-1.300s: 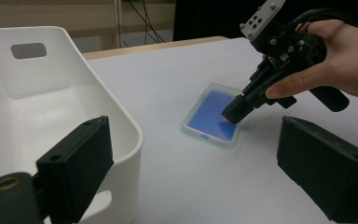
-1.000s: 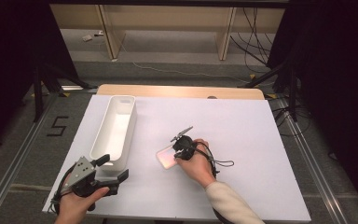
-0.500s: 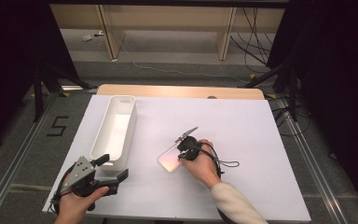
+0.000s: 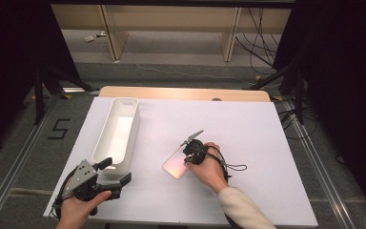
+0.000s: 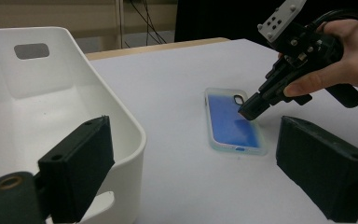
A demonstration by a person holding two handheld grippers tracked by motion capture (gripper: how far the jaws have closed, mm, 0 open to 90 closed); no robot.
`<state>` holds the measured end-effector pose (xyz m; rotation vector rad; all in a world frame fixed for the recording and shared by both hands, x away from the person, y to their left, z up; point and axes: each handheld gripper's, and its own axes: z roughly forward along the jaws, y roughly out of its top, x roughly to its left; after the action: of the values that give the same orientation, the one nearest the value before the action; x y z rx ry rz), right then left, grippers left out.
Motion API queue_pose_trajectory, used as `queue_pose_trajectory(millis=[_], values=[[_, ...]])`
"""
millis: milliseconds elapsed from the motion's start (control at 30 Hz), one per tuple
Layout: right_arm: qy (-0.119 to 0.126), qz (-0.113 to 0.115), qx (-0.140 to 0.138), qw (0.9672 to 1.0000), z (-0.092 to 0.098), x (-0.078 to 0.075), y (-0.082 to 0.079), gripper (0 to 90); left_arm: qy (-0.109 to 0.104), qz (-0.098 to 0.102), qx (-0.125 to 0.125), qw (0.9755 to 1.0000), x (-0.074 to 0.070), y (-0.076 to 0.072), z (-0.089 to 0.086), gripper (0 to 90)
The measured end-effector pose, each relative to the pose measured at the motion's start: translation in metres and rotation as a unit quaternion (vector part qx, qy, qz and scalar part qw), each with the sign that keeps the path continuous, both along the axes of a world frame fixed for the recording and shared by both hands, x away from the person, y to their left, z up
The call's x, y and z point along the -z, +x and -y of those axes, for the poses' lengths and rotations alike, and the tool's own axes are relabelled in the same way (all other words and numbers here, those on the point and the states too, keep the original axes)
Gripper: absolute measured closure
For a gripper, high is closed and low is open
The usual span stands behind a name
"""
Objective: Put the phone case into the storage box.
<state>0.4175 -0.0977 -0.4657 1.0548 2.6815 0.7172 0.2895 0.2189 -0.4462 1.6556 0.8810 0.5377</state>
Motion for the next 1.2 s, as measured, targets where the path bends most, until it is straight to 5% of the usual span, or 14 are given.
queue_pose_trajectory(millis=[200, 567, 1200], values=[[0.016, 0.009, -0.015, 0.9997, -0.011, -0.007, -0.003, 90.0, 0.001, 0.0, 0.0, 1.0, 0.0, 0.0, 0.0, 10.6], [0.012, -0.016, -0.048, 0.9987, -0.029, -0.001, -0.019, 90.0, 0.006, 0.008, 0.007, 0.9999, 0.0, 0.001, 0.0, 10.7], [-0.003, -0.028, -0.057, 0.998, -0.021, 0.001, -0.028, 90.0, 0.006, 0.007, 0.008, 0.9999, 0.0, 0.001, 0.001, 10.8]])
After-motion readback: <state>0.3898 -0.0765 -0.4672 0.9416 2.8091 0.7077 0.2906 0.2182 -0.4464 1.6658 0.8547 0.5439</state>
